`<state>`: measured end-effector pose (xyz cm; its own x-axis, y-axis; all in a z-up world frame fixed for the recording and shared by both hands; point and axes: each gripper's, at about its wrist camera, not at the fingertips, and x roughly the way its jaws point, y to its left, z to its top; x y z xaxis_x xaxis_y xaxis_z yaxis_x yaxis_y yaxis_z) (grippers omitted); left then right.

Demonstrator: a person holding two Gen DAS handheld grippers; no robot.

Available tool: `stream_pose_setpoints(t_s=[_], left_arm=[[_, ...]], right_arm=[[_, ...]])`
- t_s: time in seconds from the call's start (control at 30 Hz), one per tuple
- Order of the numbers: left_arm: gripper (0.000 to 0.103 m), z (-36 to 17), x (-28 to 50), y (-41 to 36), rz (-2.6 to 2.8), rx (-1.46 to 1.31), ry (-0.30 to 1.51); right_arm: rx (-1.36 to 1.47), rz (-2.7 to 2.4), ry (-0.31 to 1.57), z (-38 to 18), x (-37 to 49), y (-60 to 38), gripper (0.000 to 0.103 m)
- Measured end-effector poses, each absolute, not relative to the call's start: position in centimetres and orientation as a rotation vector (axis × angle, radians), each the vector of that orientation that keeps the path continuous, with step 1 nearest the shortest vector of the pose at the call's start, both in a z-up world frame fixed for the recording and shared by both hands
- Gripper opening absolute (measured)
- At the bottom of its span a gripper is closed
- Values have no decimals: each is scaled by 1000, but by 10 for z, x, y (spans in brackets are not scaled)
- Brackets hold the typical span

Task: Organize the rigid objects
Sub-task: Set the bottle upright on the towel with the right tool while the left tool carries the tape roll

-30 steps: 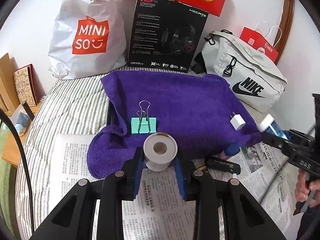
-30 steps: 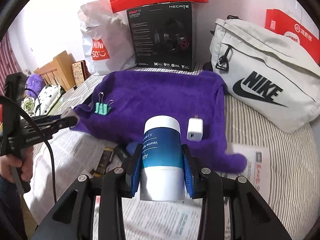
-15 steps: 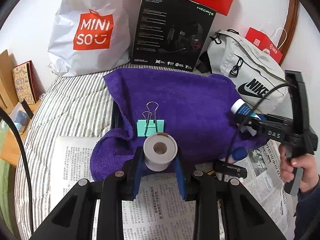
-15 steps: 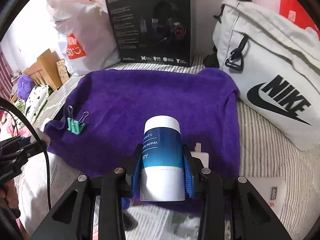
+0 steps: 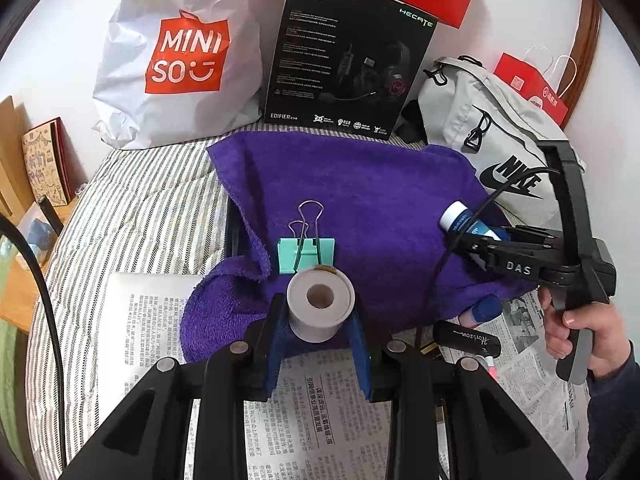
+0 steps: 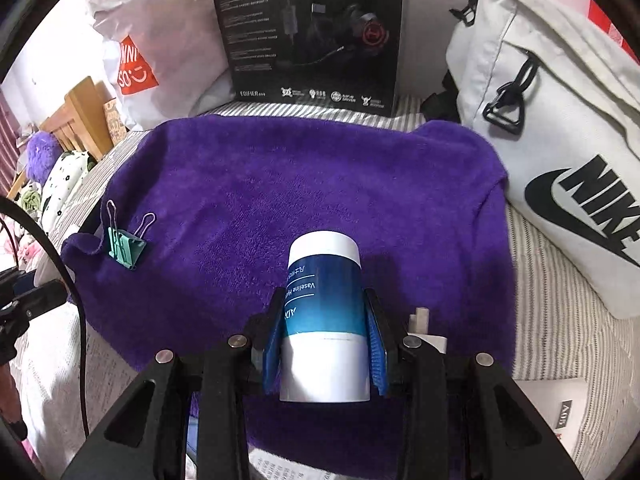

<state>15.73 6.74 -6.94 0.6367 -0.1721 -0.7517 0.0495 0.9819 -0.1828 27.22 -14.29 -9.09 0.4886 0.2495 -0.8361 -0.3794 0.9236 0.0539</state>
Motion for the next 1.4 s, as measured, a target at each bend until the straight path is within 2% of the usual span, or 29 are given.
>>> stream_pose_setpoints(t_s=[0.5, 0.6, 0.73, 1.4], left_arm=[[29, -68, 157, 70, -139, -148, 880], [29, -68, 156, 70, -140, -153, 883], [29, -68, 157, 70, -135, -144, 886], [29, -74, 196, 55, -125, -123, 920]], right_arm=[[-203, 396, 964, -96, 267, -137, 37], [-203, 406, 969, -96, 266, -137, 39], [-211, 434, 985, -96, 263, -137, 50], [-107, 403, 985, -73, 226, -193, 53]])
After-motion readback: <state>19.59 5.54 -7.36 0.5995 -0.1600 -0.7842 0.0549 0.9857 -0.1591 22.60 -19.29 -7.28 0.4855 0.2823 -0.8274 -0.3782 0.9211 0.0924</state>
